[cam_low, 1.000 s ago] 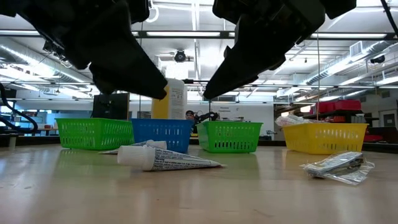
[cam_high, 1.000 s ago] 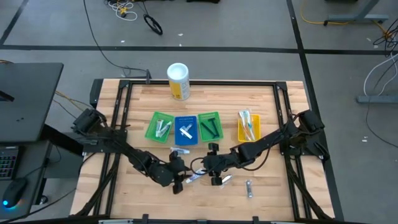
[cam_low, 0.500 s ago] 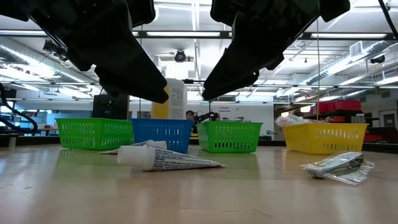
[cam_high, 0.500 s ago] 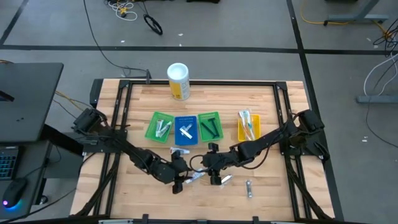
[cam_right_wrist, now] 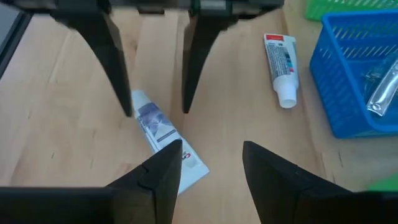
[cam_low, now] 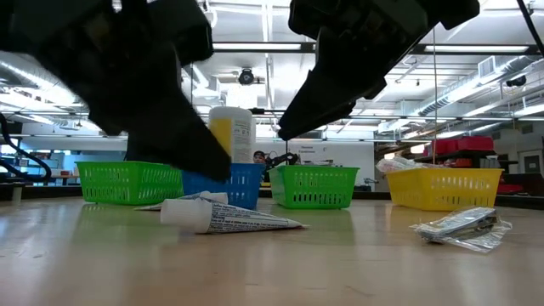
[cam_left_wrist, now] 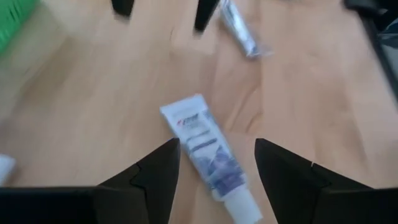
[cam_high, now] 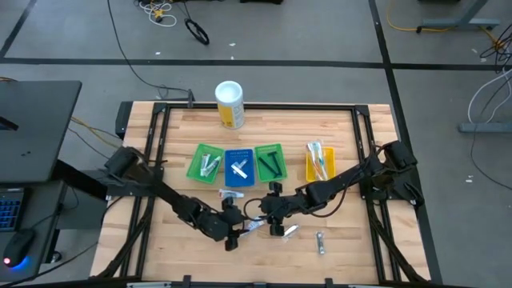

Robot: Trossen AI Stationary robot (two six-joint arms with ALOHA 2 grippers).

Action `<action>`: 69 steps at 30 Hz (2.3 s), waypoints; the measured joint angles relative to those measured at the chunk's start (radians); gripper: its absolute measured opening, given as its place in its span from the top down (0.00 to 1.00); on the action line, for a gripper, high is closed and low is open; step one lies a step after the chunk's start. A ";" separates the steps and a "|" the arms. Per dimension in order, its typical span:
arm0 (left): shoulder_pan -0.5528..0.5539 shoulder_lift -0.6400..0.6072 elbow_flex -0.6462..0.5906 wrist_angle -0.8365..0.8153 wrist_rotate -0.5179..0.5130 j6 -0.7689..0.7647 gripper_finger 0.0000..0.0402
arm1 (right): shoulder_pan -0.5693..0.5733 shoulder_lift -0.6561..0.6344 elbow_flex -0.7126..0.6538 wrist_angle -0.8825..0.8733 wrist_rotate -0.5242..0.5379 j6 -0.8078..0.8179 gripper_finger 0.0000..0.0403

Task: Pick & Place Travel size toiletries
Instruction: Put the purple and white toothpaste into the left green bin

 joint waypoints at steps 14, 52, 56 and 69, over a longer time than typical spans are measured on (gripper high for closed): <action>-0.038 0.053 0.000 0.053 -0.050 -0.020 0.47 | 0.000 0.000 0.000 0.001 0.000 0.001 0.55; -0.049 0.181 0.071 0.052 0.005 0.213 0.67 | 0.000 0.000 0.000 0.016 -0.014 0.024 0.55; -0.050 0.181 0.071 0.050 -0.002 0.186 0.70 | 0.000 0.000 0.000 0.016 -0.024 0.024 0.55; -0.048 0.044 0.066 -0.213 -0.047 0.138 0.71 | 0.000 0.000 0.000 0.007 -0.035 0.035 0.55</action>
